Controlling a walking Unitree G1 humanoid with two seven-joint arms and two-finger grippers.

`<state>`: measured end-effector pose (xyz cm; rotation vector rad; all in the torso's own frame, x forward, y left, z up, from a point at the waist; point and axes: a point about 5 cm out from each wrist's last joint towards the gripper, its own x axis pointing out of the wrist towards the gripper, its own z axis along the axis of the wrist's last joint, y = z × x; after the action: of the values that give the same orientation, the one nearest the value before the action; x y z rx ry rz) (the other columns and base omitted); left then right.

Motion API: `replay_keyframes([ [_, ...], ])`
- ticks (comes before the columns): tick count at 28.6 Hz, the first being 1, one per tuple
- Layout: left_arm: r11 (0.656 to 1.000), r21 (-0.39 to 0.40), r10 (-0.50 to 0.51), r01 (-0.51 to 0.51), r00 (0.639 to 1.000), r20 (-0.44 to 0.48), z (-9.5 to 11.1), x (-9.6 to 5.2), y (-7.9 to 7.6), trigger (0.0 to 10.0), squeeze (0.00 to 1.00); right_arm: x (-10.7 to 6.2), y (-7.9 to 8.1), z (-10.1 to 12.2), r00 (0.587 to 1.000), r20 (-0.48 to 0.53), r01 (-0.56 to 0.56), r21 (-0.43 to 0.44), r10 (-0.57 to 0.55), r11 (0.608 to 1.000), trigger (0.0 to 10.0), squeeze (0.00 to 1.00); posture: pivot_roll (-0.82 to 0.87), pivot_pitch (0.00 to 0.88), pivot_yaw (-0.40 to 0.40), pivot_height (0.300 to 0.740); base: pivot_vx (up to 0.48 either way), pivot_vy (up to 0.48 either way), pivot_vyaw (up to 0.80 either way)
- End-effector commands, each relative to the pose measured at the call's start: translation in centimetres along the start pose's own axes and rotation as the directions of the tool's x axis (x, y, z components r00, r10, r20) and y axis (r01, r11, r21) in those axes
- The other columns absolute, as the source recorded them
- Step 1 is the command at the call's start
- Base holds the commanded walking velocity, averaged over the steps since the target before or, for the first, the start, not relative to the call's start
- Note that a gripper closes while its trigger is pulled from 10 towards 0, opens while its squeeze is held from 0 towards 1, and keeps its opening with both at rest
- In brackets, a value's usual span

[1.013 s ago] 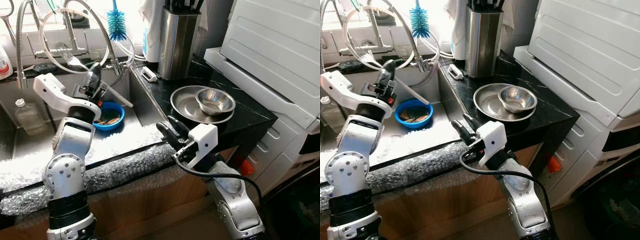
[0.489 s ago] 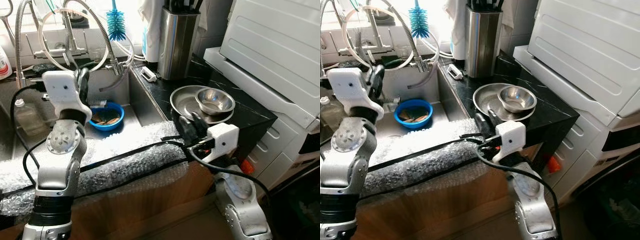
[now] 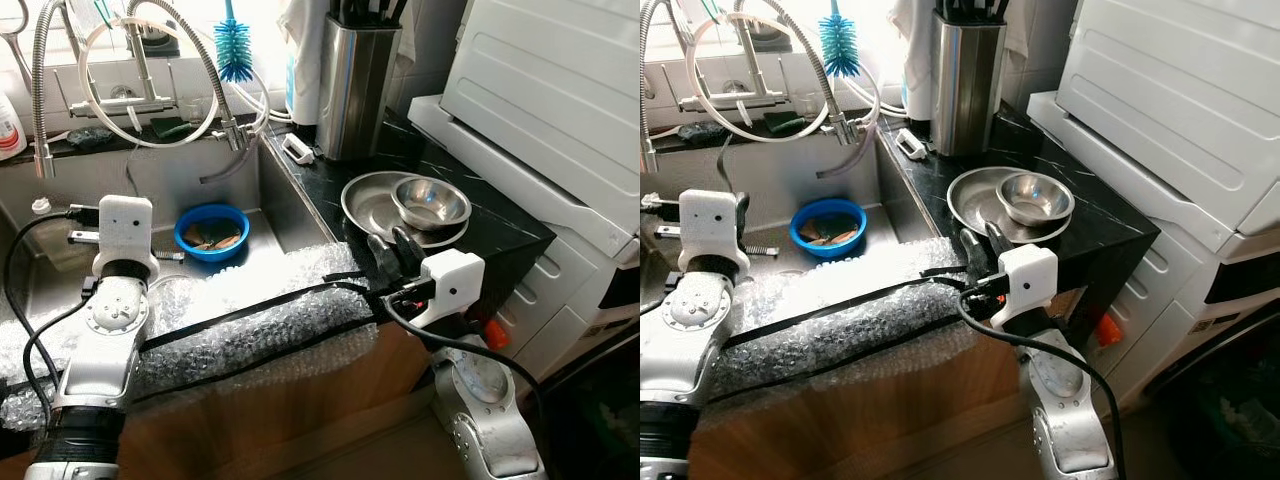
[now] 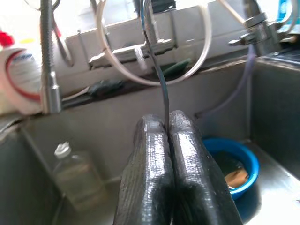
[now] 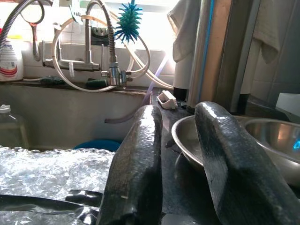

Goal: Kitchen organization

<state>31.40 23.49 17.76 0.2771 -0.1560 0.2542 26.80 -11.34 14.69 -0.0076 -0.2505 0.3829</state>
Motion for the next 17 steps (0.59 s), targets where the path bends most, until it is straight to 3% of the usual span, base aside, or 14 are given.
replay_keyframes([
  [1, 0.998, -0.046, 0.034, -0.035, 0.999, -0.022, -0.3, 0.0, 0.6, 10.0, 0.0, 0.0, -0.4, 0.7, 1.0, 0.023, 0.013, -0.014, -0.013, 1.0, 10.0, 0.0, -0.04, 0.0, -0.065, 0.74, 0.0, 0.0, 0.0],
  [4, 0.996, -0.037, 0.073, -0.076, 0.994, -0.08, -1.2, 0.1, 1.2, 10.0, 0.0, 0.1, -0.6, 0.8, 0.999, 0.024, 0.024, -0.012, -0.024, 1.0, 10.0, 0.0, -0.04, 0.0, -0.063, 0.74, 0.0, 0.0, 0.0],
  [9, 0.996, -0.053, 0.072, -0.077, 0.993, -0.097, -1.5, 0.0, 1.1, 10.0, 0.0, 0.1, -0.9, 0.6, 0.999, 0.006, 0.05, 0.004, -0.05, 0.999, 10.0, 0.0, -0.05, 0.0, -0.063, 0.74, 0.0, 0.0, 0.0],
  [10, 0.996, -0.058, 0.065, -0.07, 0.993, -0.095, -1.6, -0.1, 1.0, 10.0, 1.0, 0.1, -1.1, 0.5, 0.998, -0.001, 0.061, -0.002, -0.061, 0.998, 10.0, 0.0, -0.05, 0.0, -0.063, 0.74, 0.0, 0.0, 0.0],
  [13, 0.999, -0.022, 0.047, -0.05, 0.995, -0.091, -1.6, -0.2, 0.7, 10.0, 1.0, 0.2, -1.3, 0.3, 0.997, -0.012, 0.081, -0.012, -0.081, 0.997, 10.0, 0.0, -0.04, 0.0, -0.065, 0.74, 0.0, 0.0, 0.0],
  [17, 0.999, -0.04, 0.025, -0.028, 0.996, -0.09, -1.6, -0.5, 0.1, 10.0, 1.0, 0.3, -1.6, 0.3, 0.994, -0.015, 0.106, 0.009, -0.106, 0.994, 10.0, 0.0, -0.04, 0.0, -0.065, 0.74, 0.0, 0.0, 0.0],
])
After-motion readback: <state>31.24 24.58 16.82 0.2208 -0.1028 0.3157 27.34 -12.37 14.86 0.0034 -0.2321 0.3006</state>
